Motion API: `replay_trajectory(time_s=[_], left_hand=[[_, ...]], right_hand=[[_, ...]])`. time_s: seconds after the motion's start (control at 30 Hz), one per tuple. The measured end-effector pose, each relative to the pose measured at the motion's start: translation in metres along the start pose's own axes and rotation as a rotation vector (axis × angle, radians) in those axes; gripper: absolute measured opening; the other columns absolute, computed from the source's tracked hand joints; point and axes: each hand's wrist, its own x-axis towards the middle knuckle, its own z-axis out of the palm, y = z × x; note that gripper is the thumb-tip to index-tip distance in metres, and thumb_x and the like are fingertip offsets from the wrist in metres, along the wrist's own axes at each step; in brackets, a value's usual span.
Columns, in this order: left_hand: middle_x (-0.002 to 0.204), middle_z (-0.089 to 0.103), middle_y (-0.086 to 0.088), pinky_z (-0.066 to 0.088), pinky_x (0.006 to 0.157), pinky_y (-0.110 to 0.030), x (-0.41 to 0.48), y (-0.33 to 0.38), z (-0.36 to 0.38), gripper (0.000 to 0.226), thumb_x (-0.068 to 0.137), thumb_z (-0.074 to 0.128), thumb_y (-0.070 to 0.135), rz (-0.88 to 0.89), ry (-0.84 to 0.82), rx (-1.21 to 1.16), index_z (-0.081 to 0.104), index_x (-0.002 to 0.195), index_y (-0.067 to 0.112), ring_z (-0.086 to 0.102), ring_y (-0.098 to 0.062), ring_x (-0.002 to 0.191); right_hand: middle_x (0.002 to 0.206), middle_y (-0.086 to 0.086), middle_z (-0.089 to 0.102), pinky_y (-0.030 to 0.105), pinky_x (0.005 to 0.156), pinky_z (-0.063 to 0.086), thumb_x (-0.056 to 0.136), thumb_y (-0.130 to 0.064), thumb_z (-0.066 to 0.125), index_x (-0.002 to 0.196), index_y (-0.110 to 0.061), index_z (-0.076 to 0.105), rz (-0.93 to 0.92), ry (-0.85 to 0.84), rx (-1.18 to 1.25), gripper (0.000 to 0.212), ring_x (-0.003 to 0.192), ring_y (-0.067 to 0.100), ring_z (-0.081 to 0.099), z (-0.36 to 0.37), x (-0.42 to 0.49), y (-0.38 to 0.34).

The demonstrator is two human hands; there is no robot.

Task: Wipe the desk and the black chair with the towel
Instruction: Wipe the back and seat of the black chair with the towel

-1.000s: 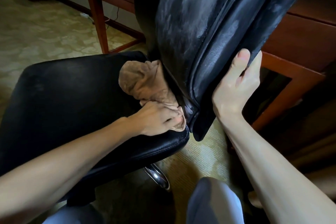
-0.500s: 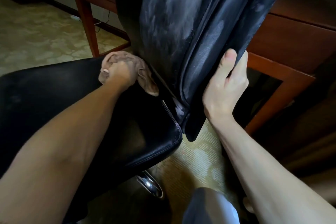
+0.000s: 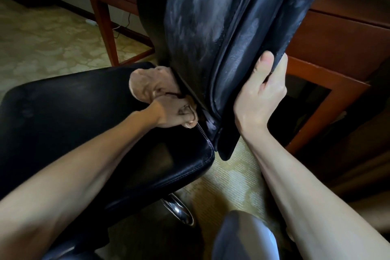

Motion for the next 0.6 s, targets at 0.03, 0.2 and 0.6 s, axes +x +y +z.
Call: replay_trajectory(time_s=[0.03, 0.2, 0.6], left_hand=[[0.114, 0.074, -0.007, 0.045, 0.092, -0.033, -0.008, 0.011, -0.001, 0.081, 0.071, 0.029, 0.081, 0.008, 0.014, -0.073, 0.065, 0.111, 0.02, 0.067, -0.029, 0.112], [0.069, 0.048, 0.011, 0.035, 0.068, -0.025, -0.059, 0.071, 0.015, 0.036, 0.088, 0.067, 0.046, 0.15, 0.186, -0.286, 0.038, 0.072, 0.03, 0.057, -0.013, 0.075], [0.088, 0.075, 0.009, 0.053, 0.084, -0.025, -0.115, 0.07, -0.002, 0.008, 0.09, 0.068, 0.037, 0.24, 0.375, -0.692, 0.075, 0.088, 0.034, 0.069, -0.005, 0.085]], right_hand=[[0.092, -0.01, 0.066, 0.011, 0.076, 0.042, 0.107, -0.032, 0.037, 0.122, 0.001, 0.062, -0.005, -0.007, -0.018, 0.044, 0.08, 0.001, 0.06, 0.001, 0.001, 0.001], [0.097, 0.004, 0.073, 0.013, 0.077, 0.043, 0.106, -0.036, 0.037, 0.124, 0.001, 0.061, -0.028, -0.033, -0.018, 0.048, 0.084, 0.016, 0.065, 0.0, 0.001, -0.004], [0.099, -0.009, 0.067, 0.003, 0.076, 0.038, 0.107, -0.031, 0.039, 0.131, -0.004, 0.058, -0.039, -0.083, -0.049, 0.04, 0.085, 0.012, 0.062, -0.012, -0.008, -0.012]])
